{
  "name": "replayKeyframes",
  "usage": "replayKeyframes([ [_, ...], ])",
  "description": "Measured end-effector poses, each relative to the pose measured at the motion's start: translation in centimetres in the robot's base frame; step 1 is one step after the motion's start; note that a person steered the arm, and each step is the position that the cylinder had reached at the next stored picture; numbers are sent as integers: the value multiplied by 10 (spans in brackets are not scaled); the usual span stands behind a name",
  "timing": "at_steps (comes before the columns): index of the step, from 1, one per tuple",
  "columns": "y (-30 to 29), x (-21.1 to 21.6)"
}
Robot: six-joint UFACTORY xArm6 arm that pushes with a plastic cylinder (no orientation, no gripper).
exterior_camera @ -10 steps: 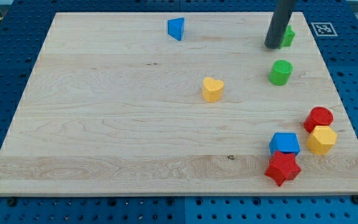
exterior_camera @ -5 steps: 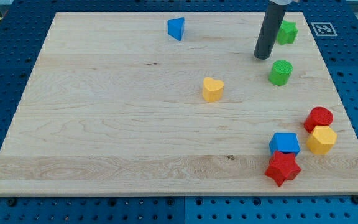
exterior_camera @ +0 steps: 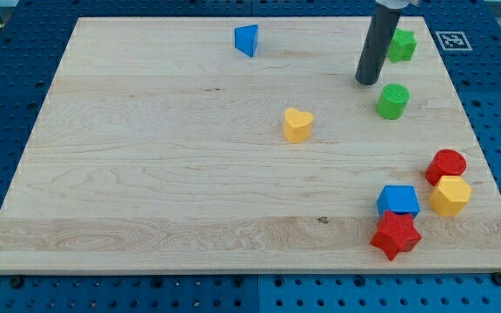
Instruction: Point at the green circle
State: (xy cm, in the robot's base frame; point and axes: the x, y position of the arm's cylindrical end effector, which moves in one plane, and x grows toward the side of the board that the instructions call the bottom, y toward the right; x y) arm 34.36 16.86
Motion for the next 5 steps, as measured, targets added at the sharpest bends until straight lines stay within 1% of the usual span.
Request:
replayKeyframes([
  [1,0,0],
  [2,15,0],
  [4,86,11],
  [5,89,15],
])
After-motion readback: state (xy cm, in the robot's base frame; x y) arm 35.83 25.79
